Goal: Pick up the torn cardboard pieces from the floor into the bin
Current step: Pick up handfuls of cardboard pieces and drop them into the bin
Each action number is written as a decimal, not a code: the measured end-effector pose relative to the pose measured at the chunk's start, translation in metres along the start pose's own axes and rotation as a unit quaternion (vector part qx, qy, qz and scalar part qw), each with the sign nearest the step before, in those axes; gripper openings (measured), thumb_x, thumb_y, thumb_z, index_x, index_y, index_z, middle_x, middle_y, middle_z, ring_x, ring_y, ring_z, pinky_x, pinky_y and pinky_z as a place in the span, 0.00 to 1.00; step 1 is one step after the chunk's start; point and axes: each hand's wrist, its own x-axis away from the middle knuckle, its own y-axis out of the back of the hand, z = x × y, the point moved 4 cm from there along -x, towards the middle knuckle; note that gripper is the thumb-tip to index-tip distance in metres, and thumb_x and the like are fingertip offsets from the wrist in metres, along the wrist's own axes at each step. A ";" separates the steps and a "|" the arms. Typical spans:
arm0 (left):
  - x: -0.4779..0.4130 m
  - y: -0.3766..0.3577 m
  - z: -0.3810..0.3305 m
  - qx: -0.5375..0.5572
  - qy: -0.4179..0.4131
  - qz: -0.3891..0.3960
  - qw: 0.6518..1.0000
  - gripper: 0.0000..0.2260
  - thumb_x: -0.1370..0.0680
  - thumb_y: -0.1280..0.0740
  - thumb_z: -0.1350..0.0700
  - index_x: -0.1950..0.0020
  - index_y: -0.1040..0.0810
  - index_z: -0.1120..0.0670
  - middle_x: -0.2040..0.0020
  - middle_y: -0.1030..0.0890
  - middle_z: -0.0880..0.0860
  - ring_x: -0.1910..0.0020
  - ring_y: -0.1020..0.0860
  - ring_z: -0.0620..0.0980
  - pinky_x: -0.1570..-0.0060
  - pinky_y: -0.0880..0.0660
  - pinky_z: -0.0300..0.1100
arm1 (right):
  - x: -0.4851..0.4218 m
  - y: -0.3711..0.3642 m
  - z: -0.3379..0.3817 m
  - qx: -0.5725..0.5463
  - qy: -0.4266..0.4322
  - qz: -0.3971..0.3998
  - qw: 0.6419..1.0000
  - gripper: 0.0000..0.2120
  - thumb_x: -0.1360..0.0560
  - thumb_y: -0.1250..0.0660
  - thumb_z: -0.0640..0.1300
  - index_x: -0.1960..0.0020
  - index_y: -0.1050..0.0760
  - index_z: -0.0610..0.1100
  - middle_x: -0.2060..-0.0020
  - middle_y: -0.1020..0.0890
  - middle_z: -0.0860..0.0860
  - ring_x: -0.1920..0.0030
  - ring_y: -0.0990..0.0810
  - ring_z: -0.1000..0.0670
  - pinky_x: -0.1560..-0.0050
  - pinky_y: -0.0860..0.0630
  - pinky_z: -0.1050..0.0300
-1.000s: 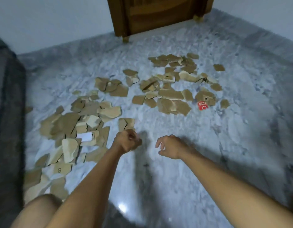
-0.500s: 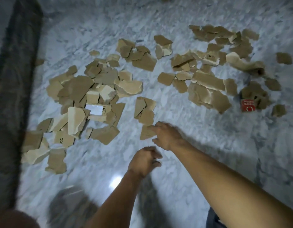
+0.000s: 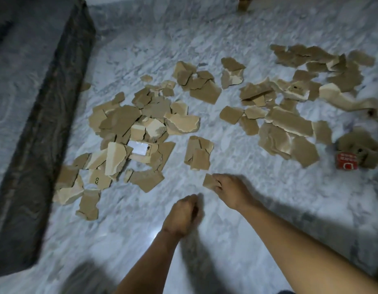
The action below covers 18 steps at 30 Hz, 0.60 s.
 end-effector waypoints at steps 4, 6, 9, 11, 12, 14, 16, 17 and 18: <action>-0.035 0.059 0.003 0.078 0.124 -0.042 0.988 0.07 0.27 0.31 0.61 0.56 0.20 0.49 0.61 0.17 0.48 0.60 0.20 0.48 0.60 0.24 0.41 | -0.003 0.045 -0.018 -0.070 -0.039 0.069 0.994 0.06 0.23 0.34 0.43 0.45 0.24 0.46 0.51 0.22 0.49 0.48 0.21 0.45 0.53 0.27 0.52; -0.057 0.089 -0.008 0.104 0.143 -0.041 0.983 0.07 0.28 0.27 0.61 0.54 0.14 0.51 0.59 0.15 0.52 0.61 0.20 0.46 0.60 0.24 0.39 | -0.003 0.074 -0.024 -0.075 -0.075 0.083 0.991 0.01 0.23 0.34 0.47 0.53 0.25 0.51 0.51 0.24 0.50 0.46 0.21 0.43 0.54 0.28 0.55; -0.082 0.117 -0.029 0.144 0.164 -0.002 0.976 0.09 0.31 0.22 0.61 0.68 0.15 0.48 0.71 0.18 0.52 0.71 0.23 0.47 0.65 0.24 0.41 | -0.002 0.111 -0.034 -0.049 -0.109 0.115 0.986 0.09 0.24 0.33 0.52 0.58 0.28 0.48 0.56 0.23 0.50 0.52 0.23 0.44 0.57 0.26 0.54; -0.095 0.120 -0.038 0.148 0.167 0.010 0.975 0.05 0.32 0.20 0.59 0.65 0.14 0.54 0.79 0.23 0.46 0.77 0.25 0.42 0.72 0.25 0.34 | -0.002 0.127 -0.037 -0.042 -0.119 0.133 0.983 0.13 0.24 0.31 0.51 0.63 0.30 0.47 0.62 0.25 0.50 0.58 0.26 0.47 0.65 0.33 0.58; -0.100 0.118 -0.039 0.138 0.172 0.013 0.975 0.04 0.32 0.20 0.59 0.62 0.14 0.56 0.81 0.24 0.43 0.78 0.26 0.39 0.75 0.29 0.30 | -0.006 0.128 -0.041 -0.047 -0.124 0.136 0.982 0.11 0.25 0.29 0.50 0.60 0.26 0.46 0.60 0.23 0.49 0.58 0.25 0.48 0.65 0.33 0.57; -0.116 0.108 -0.034 0.117 0.179 0.018 0.977 0.04 0.34 0.19 0.56 0.65 0.13 0.52 0.79 0.23 0.40 0.73 0.23 0.36 0.70 0.29 0.30 | -0.017 0.124 -0.051 -0.075 -0.128 0.124 0.981 0.13 0.27 0.27 0.48 0.46 0.20 0.44 0.46 0.18 0.47 0.49 0.20 0.47 0.56 0.27 0.56; -0.134 0.093 -0.018 0.086 0.199 0.019 0.976 0.08 0.37 0.18 0.49 0.69 0.15 0.46 0.68 0.16 0.46 0.60 0.18 0.46 0.57 0.22 0.41 | -0.027 0.112 -0.057 -0.101 -0.146 0.115 0.977 0.20 0.26 0.28 0.48 0.35 0.24 0.48 0.37 0.21 0.49 0.40 0.21 0.46 0.48 0.24 0.56; -0.142 0.085 -0.008 0.062 0.216 0.020 0.974 0.10 0.39 0.18 0.45 0.67 0.16 0.47 0.62 0.15 0.50 0.57 0.17 0.50 0.53 0.21 0.43 | -0.032 0.103 -0.059 -0.101 -0.159 0.113 0.976 0.20 0.26 0.29 0.50 0.35 0.24 0.50 0.37 0.21 0.48 0.40 0.21 0.45 0.48 0.23 0.56; -0.149 0.080 0.001 0.038 0.219 0.005 0.975 0.15 0.41 0.19 0.41 0.63 0.15 0.48 0.58 0.15 0.52 0.55 0.17 0.51 0.52 0.20 0.45 | -0.037 0.094 -0.061 -0.097 -0.171 0.108 0.975 0.20 0.27 0.30 0.52 0.36 0.23 0.52 0.38 0.20 0.48 0.42 0.20 0.44 0.47 0.23 0.55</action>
